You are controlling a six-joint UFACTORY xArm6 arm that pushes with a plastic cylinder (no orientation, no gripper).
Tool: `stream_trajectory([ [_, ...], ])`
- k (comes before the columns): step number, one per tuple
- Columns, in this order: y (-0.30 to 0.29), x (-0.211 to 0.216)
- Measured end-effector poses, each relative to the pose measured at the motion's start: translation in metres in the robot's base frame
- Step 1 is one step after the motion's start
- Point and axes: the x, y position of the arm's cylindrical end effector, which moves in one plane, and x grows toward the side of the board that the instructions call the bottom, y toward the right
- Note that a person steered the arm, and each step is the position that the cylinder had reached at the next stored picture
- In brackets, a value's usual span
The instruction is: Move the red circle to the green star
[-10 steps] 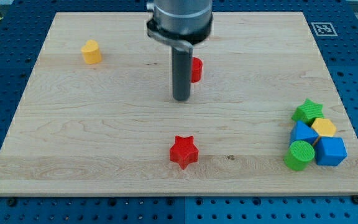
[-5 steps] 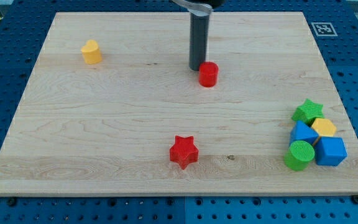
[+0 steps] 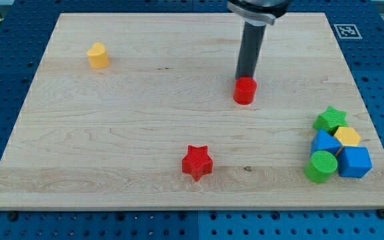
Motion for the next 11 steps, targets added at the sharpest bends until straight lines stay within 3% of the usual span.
stream_trajectory([
  [3,0.011,0.052],
  [8,-0.016,0.082],
  [11,0.050,0.104],
])
